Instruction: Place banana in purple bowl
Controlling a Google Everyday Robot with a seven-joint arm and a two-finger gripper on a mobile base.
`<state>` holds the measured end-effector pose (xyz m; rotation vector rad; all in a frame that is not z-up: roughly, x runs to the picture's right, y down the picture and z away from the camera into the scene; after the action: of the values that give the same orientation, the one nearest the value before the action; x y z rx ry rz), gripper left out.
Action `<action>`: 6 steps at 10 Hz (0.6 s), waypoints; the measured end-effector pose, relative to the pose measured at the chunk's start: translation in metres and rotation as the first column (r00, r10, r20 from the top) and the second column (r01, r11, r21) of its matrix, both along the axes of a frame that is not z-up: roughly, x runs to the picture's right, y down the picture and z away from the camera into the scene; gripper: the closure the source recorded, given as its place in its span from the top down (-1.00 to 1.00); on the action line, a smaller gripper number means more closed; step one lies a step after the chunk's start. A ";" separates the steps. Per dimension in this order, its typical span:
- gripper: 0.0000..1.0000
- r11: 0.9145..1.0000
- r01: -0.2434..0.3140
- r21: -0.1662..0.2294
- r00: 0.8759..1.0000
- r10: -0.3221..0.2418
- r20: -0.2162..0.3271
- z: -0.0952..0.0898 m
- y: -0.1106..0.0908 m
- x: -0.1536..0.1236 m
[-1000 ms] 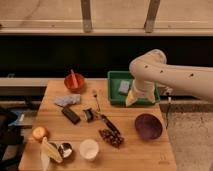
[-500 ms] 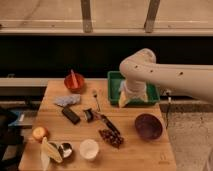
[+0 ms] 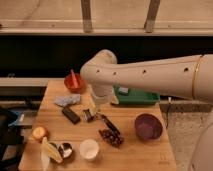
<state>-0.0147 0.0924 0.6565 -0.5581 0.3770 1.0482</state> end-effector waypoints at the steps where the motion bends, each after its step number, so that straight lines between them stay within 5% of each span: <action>1: 0.52 0.999 0.044 -0.015 0.998 -0.043 0.053 -0.014 0.012 -0.021; 3: 0.52 0.995 0.100 -0.013 0.989 -0.098 0.112 -0.032 0.026 -0.044; 6: 0.52 0.995 0.100 -0.011 0.989 -0.098 0.111 -0.032 0.026 -0.043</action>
<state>-0.0573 0.1182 0.6250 -0.6029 0.3133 0.9152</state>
